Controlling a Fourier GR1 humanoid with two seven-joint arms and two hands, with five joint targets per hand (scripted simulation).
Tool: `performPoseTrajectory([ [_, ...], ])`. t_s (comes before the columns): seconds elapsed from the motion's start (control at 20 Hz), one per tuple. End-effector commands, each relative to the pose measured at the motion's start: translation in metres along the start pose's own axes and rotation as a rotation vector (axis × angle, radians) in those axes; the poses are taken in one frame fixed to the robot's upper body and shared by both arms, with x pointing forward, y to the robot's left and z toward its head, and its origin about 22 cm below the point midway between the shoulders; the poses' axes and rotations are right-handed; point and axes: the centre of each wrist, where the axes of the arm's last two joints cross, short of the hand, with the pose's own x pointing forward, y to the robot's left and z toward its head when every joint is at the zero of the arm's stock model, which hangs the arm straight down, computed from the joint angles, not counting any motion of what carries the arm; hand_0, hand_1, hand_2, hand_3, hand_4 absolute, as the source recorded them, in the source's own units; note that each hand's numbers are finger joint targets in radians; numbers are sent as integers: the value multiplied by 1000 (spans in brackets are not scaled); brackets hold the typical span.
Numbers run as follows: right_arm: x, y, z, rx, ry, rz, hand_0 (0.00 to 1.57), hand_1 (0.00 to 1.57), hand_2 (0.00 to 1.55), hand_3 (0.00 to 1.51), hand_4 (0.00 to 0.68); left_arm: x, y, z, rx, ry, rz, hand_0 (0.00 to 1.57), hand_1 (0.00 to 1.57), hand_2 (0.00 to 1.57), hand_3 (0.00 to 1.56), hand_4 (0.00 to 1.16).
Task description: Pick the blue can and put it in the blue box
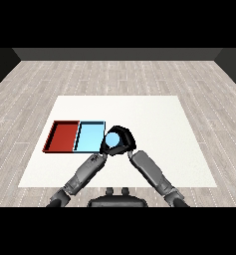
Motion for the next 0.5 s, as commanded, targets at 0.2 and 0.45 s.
performPoseTrajectory([
  [0.2,-1,-5,0,-17,65,-3,0,0,0,0,0,11,-4,-13,87,-172,46,1571,1571,1552,1468,1044],
  [0.45,-20,-19,3,-21,67,-4,0,0,0,0,0,2,1,-7,79,-183,65,1571,1571,1552,1468,1044],
])
